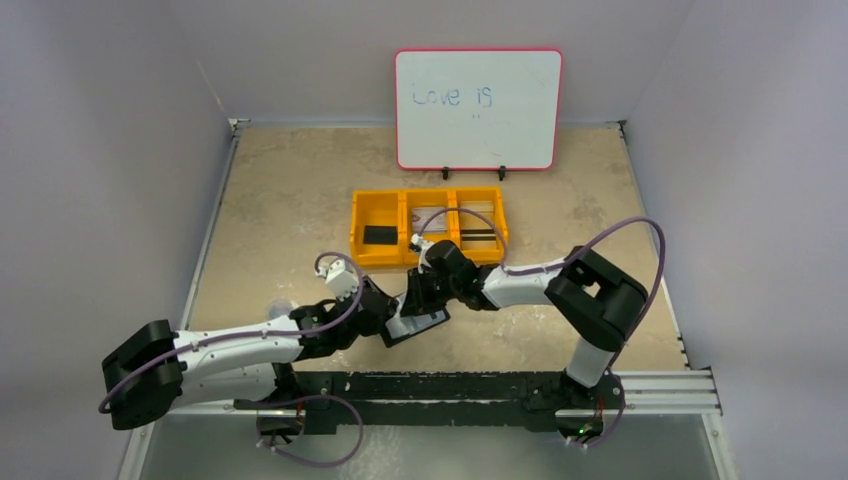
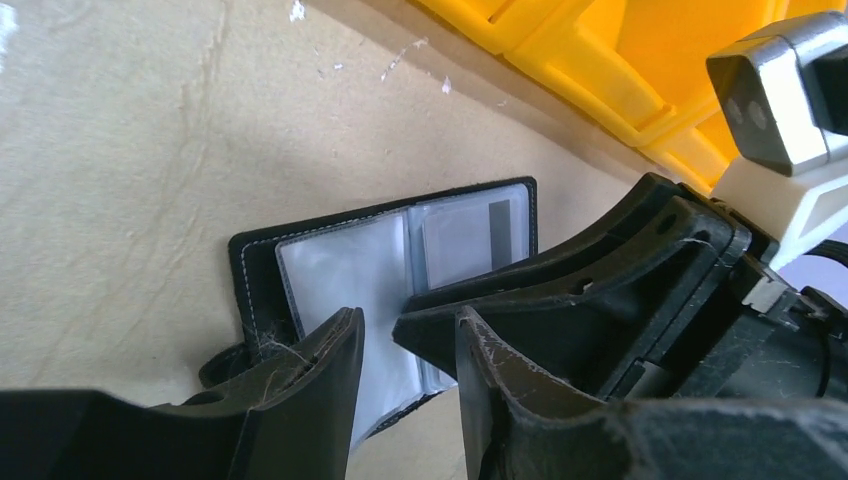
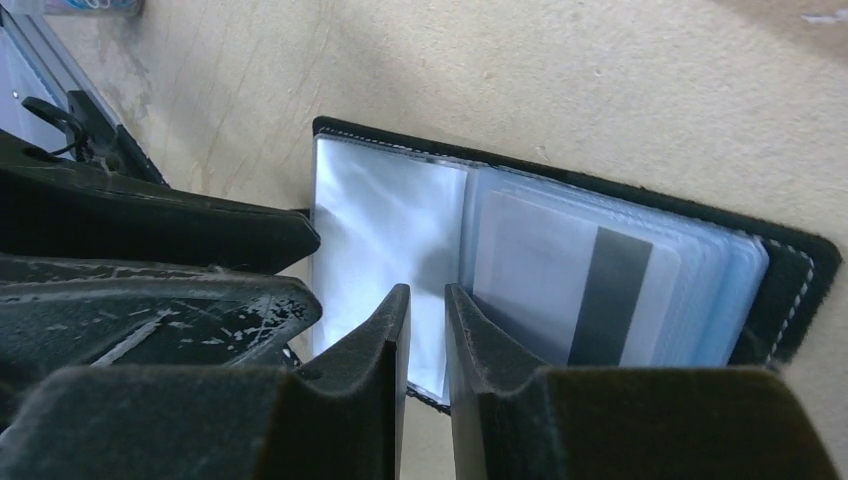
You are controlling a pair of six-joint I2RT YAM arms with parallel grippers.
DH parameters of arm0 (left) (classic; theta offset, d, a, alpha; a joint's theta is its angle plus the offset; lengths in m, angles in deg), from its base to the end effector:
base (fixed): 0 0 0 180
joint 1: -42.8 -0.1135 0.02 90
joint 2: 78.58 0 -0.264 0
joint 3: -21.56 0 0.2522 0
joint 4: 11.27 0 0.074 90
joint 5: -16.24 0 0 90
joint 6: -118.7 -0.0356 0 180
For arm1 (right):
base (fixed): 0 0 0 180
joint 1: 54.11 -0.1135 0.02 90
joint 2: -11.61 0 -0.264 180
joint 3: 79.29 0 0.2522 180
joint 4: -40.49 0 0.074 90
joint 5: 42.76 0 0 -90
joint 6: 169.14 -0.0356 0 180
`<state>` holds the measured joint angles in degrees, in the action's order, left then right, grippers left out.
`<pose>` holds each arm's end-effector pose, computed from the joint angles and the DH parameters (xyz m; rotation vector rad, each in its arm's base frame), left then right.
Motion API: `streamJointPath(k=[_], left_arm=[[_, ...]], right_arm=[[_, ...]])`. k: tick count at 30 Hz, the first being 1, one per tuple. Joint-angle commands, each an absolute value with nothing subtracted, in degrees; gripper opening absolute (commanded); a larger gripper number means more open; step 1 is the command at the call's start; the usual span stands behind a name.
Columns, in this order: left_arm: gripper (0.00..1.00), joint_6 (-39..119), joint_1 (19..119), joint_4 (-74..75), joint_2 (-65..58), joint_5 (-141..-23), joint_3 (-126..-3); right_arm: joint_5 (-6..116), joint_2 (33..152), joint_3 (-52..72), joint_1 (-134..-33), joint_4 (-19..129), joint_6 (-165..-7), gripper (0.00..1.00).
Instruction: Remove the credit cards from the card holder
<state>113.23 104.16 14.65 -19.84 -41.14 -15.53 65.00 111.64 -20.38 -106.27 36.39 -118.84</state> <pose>0.1067 -0.1554 0.1694 -0.7225 2.2152 -0.6605 0.2013 0.2768 0.1426 -0.4578 2.4270 1.1493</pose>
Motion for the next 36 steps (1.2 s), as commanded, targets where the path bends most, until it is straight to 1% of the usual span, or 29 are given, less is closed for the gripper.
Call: streamJointPath(k=[1,4,6,9,14,16,21,26,30,32,34,36], left_arm=[[0.37,114.85,103.31,4.37,-18.04,-45.25,-14.55],[0.32,119.19,103.32,9.66,-15.48,-43.94,-15.93],[0.29,120.96,103.32,5.54,-13.80,-45.58,-13.73],[0.27,122.63,103.27,3.84,-12.47,-45.68,-11.80],[0.27,121.04,103.27,3.18,-11.78,-45.42,-11.82],[0.29,118.90,103.33,3.73,-10.69,-45.68,-13.27],[0.32,114.03,103.30,7.20,-6.13,-46.25,-18.26],[0.33,110.84,103.35,7.45,-3.10,-47.29,-20.96],[0.34,109.50,103.35,6.81,-1.68,-47.87,-21.71],[0.34,109.54,103.36,6.10,-0.97,-48.09,-21.65],[0.34,109.53,103.35,6.02,-0.41,-48.13,-21.76],[0.34,109.58,103.35,6.24,-0.40,-47.65,-21.65]], right_arm=[[64.35,108.68,-21.53,-105.37,37.10,-119.15,0.22],[63.60,107.57,-21.23,-105.33,37.31,-118.86,0.22],[62.96,106.76,-20.75,-105.29,37.80,-117.80,0.22],[60.95,103.22,-21.25,-105.32,38.83,-117.83,0.22],[46.56,98.23,-21.53,-105.29,48.23,-118.66,0.26],[44.01,98.00,-21.34,-105.32,51.32,-117.18,0.29],[48.09,98.65,-22.86,-105.27,51.05,-115.88,0.35],[51.17,100.81,-22.82,-105.27,50.29,-114.23,0.37],[53.63,102.84,-22.86,-105.27,49.31,-113.51,0.35],[54.48,103.29,-23.13,-105.27,48.85,-113.51,0.27],[54.85,103.66,-23.12,-105.31,49.18,-113.58,0.24],[56.05,103.64,-23.55,-105.32,48.53,-113.43,0.19]])
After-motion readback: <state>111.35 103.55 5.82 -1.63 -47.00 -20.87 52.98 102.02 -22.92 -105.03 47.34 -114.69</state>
